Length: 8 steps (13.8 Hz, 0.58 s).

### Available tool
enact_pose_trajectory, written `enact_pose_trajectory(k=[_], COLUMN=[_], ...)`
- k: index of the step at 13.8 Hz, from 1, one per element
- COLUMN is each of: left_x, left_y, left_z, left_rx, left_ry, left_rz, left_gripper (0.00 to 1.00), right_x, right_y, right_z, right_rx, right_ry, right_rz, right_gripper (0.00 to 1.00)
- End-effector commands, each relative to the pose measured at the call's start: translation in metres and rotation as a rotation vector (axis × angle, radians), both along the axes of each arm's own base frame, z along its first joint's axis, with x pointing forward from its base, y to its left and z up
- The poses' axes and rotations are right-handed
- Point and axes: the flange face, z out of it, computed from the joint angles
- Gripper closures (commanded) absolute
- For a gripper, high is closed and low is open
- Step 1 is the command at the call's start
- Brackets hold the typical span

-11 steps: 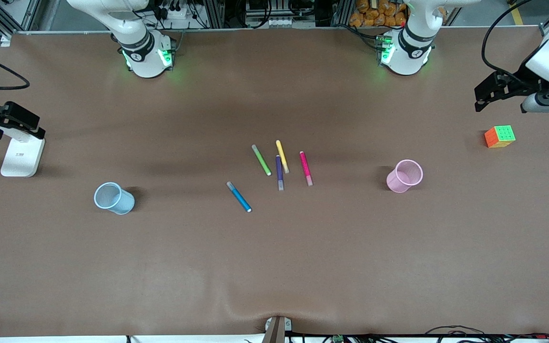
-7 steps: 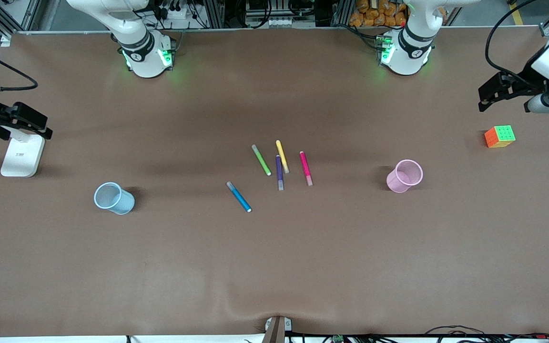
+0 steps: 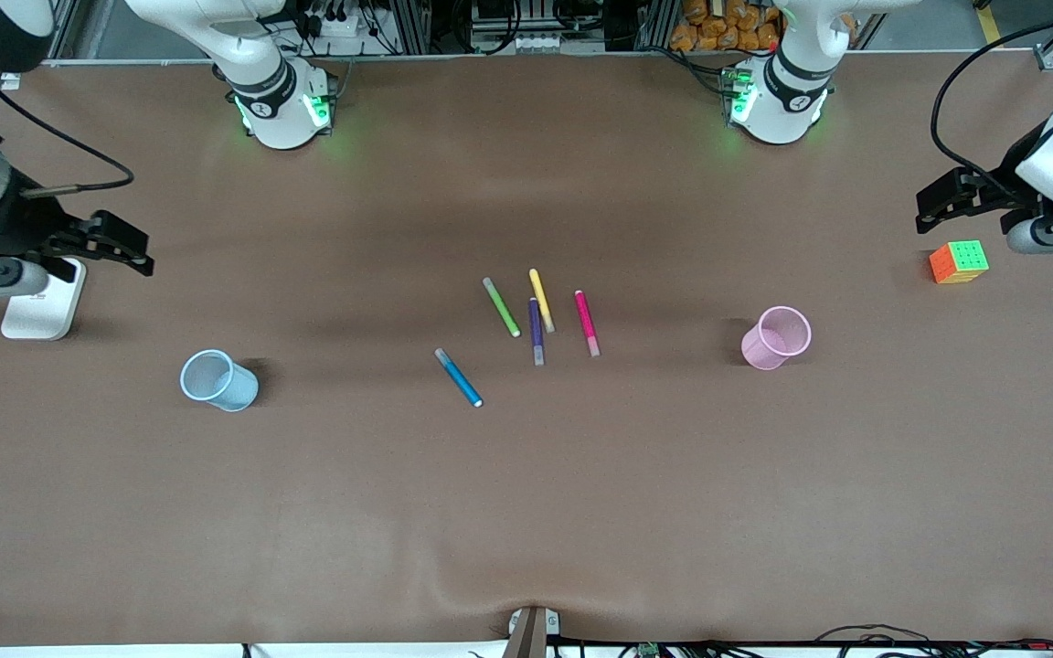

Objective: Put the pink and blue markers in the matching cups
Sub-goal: 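Move the right gripper from rest toward the blue marker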

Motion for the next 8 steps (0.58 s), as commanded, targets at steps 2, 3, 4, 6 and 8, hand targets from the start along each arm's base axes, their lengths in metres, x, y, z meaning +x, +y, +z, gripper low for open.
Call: enact_pose_trajectory(k=[2, 3, 4, 6, 8], left_x=[0.004, 0.004, 0.004, 0.004, 0.004], left_y=[0.000, 0.001, -0.002, 0.000, 0.001], left_z=[0.002, 0.004, 0.005, 0.004, 0.004], left_rx=[-0.018, -0.009, -0.009, -0.010, -0.010], left_ry=[0.023, 0.017, 0.016, 0.017, 0.021], left_rz=[0.003, 0.003, -0.001, 0.003, 0.005], left_gripper=[0.00, 0.00, 0.00, 0.00, 0.00], right_x=[0.001, 0.003, 0.005, 0.007, 0.007], right_y=[0.026, 0.039, 0.047, 0.068, 0.097], right_z=[-0.036, -0.043, -0.050, -0.063, -0.078], right_rx=[-0.008, -0.009, -0.010, -0.013, -0.017], right_ry=[0.029, 0.030, 0.038, 0.054, 0.066], right_rz=[0.029, 0.049, 0.063, 0.110, 0.159], right_gripper=[0.00, 0.00, 0.00, 0.00, 0.00])
